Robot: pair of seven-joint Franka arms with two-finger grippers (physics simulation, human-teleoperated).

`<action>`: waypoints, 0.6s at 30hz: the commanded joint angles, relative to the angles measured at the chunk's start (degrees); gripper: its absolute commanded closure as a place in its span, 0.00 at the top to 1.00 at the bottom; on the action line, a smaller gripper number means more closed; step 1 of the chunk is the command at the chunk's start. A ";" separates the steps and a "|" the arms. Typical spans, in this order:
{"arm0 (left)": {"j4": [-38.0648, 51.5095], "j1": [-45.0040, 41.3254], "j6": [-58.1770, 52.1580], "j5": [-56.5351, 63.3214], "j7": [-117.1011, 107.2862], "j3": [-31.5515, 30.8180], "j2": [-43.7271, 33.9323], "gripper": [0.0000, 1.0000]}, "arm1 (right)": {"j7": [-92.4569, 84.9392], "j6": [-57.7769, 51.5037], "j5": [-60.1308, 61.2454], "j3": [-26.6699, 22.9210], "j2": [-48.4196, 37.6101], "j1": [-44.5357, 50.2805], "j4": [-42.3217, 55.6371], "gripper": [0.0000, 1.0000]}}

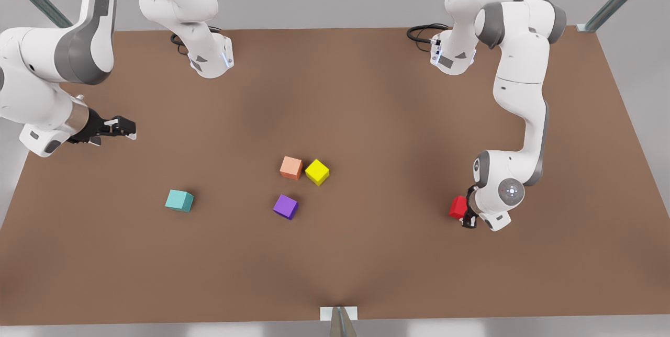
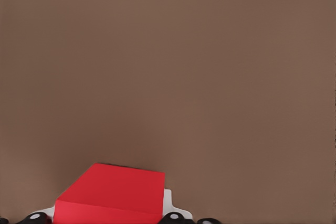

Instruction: Pick up red wooden cube and pass to hand red wooden cube and place in blue wooden cube

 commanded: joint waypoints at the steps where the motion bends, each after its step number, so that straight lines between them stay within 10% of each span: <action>1: 0.08 -0.17 0.28 -0.10 -7.17 -0.03 -1.07 0.59 | -0.07 -0.01 0.10 -0.03 -0.05 0.02 0.02 1.00; 8: 16.86 0.09 -28.28 -6.25 8.12 -12.50 -1.51 0.59 | -2.35 -0.54 10.11 0.06 5.48 1.34 2.66 1.00; 18: 32.59 -0.17 -9.39 -16.80 68.15 -39.84 13.25 0.59 | -19.38 8.24 51.95 0.06 27.98 11.80 3.63 1.00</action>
